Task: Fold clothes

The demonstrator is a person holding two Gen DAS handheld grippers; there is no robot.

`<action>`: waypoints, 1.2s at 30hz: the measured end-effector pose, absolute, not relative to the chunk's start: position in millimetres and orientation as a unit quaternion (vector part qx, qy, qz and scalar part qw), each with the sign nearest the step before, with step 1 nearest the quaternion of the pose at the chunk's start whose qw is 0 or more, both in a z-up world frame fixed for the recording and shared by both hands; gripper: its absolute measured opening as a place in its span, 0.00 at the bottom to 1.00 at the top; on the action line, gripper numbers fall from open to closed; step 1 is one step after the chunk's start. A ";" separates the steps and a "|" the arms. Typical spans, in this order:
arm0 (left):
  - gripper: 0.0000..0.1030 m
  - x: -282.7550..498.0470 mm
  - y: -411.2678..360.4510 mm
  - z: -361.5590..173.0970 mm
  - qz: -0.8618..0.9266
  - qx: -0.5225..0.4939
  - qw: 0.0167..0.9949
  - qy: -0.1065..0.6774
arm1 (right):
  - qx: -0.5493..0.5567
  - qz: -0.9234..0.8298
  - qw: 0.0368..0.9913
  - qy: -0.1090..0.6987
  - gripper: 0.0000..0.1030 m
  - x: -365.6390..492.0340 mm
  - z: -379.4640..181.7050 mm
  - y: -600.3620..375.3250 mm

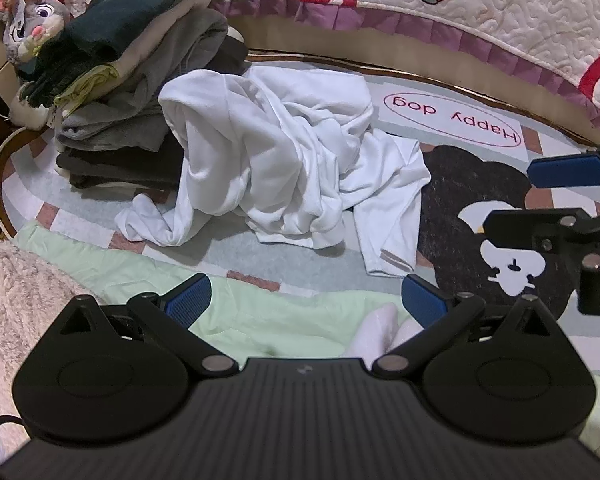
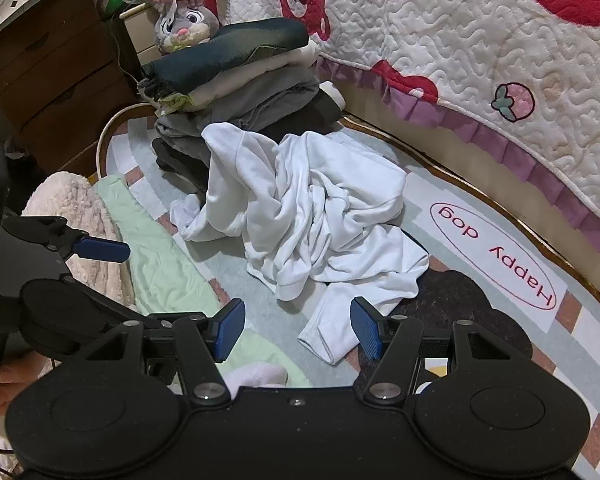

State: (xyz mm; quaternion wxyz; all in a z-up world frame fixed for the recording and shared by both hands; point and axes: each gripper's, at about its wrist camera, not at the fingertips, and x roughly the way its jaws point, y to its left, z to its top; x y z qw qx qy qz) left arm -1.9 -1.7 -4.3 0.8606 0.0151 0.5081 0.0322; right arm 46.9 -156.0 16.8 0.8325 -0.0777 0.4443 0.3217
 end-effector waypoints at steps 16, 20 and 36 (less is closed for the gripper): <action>0.99 2.7 33.6 -24.2 0.042 0.056 0.888 0.455 | -0.061 0.295 0.829 0.472 0.62 52.9 5.0 -142.6; 0.98 6.4 50.7 -29.3 -0.046 0.144 0.906 0.396 | -0.020 0.275 0.813 0.513 0.62 61.5 -13.3 -133.7; 0.69 102.9 95.7 -53.2 -0.178 0.182 0.905 0.340 | -0.063 0.227 0.838 0.493 0.17 88.7 -48.6 -80.0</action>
